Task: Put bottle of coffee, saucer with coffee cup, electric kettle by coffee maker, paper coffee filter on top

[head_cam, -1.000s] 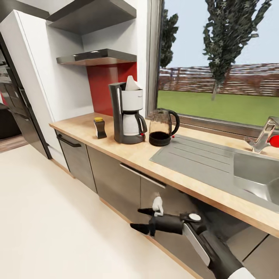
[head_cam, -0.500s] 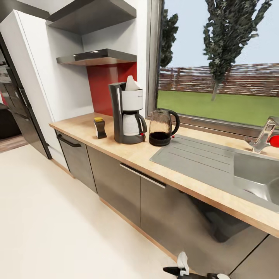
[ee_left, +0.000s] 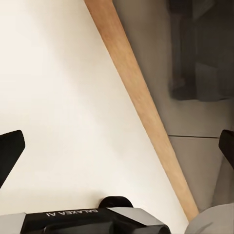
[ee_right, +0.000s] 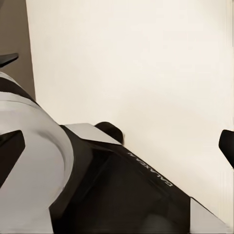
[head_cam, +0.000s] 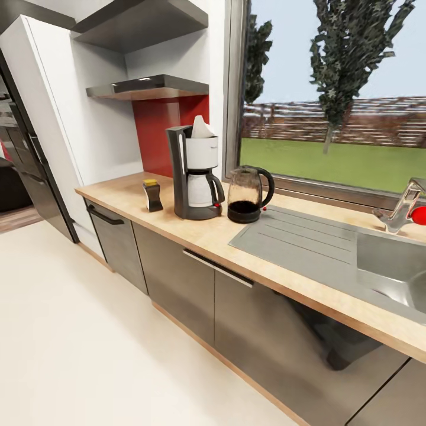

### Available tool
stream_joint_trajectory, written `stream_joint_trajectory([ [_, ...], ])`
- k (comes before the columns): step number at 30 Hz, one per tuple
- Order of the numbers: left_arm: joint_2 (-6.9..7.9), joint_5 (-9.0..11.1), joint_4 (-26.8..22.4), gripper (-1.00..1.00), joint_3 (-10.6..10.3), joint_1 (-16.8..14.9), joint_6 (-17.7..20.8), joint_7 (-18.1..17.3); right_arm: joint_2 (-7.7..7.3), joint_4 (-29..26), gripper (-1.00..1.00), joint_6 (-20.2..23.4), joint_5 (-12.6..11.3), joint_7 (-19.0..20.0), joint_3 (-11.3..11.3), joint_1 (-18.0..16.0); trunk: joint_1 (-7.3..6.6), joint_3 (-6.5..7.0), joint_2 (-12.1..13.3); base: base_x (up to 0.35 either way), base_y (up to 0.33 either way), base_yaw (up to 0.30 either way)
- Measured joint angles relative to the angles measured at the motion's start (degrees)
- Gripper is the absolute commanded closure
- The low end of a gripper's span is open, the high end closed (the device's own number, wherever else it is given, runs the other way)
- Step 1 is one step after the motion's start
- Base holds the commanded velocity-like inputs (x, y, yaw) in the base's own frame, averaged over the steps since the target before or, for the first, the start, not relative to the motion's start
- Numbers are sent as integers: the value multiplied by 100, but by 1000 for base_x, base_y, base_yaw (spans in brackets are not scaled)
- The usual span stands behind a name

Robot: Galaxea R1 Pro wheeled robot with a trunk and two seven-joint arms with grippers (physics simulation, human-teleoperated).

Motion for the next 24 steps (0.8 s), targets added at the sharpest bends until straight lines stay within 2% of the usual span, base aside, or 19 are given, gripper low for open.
stream_joint_trajectory([
  [10,-3,-4,4,-100,15,1,3,-1,4,58,-100,0,9,-19,7,0,0,0,0,0,0,0],
  [24,-4,-5,6,-100,15,-1,2,-3,8,132,-100,3,10,-31,8,1,0,0,0,-1,-1,-270],
])
